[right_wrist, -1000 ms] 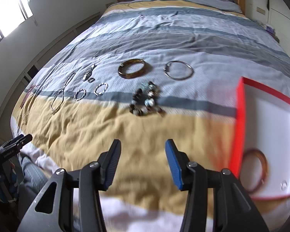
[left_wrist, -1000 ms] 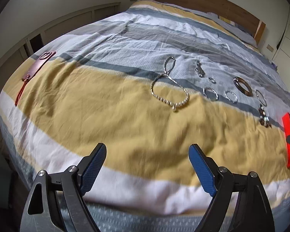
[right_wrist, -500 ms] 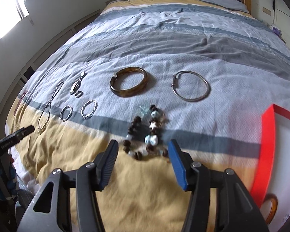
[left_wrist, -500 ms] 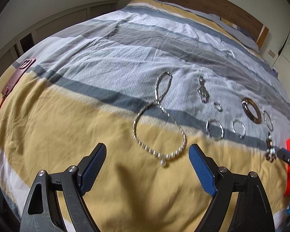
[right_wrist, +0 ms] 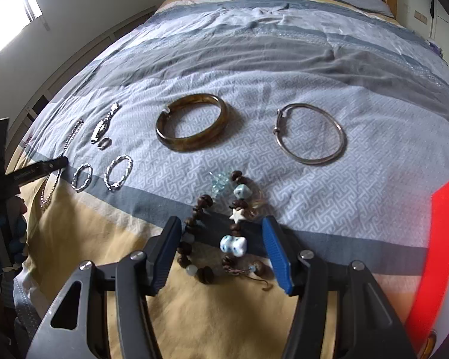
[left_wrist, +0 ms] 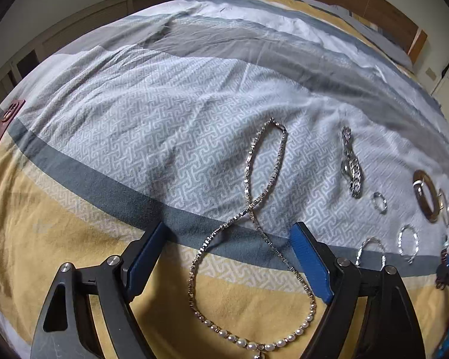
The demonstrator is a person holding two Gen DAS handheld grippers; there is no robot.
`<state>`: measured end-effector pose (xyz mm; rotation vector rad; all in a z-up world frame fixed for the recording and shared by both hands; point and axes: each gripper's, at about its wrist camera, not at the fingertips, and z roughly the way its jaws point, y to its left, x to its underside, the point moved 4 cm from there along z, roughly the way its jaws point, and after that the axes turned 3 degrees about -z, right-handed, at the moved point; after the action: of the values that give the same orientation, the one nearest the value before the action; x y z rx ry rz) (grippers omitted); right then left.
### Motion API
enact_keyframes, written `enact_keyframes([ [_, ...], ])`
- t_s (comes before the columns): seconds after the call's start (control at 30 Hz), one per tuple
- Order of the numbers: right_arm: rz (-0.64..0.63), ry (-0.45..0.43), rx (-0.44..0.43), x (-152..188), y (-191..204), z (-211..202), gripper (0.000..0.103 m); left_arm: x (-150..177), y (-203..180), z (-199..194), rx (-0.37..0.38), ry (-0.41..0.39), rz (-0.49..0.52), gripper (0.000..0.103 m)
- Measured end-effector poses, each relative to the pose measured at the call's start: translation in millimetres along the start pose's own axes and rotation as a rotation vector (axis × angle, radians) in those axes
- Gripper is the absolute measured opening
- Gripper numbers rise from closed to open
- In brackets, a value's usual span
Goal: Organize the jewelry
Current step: 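Grasp the pearl necklace with the left tool while the right tool grasps the beaded bracelet, then lift and carry the necklace and beaded bracelet with both tools into the red box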
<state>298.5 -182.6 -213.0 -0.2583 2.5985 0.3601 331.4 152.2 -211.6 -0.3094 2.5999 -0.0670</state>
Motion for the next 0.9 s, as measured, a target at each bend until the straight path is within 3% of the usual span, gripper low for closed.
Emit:
enact_keyframes([
  [0.03,0.003,-0.005,-0.001,0.7,-0.5,1.9,0.055,2.3,-2.1,0.2,-0.008,-0.008,0.016,0.082],
  [0.27,-0.009,-0.036,0.010,3.8,0.7,8.8,0.056,13.2,-20.0,-6.9,0.025,-0.025,0.100,0.039],
  [0.33,-0.011,-0.040,0.017,6.8,0.6,6.8,0.053,16.3,-22.7,-9.1,0.043,-0.020,0.101,0.026],
  [0.4,-0.007,-0.044,0.020,10.3,0.5,3.5,0.042,20.9,-23.1,-12.8,0.063,-0.012,0.090,0.007],
  [0.5,0.028,-0.042,-0.004,17.7,-3.5,-4.0,0.019,27.7,-24.3,-20.0,0.076,-0.010,0.081,0.002],
  [0.9,0.070,-0.080,-0.087,51.6,15.2,-62.2,0.016,49.8,-18.5,-92.2,0.098,-0.079,0.051,0.002],
])
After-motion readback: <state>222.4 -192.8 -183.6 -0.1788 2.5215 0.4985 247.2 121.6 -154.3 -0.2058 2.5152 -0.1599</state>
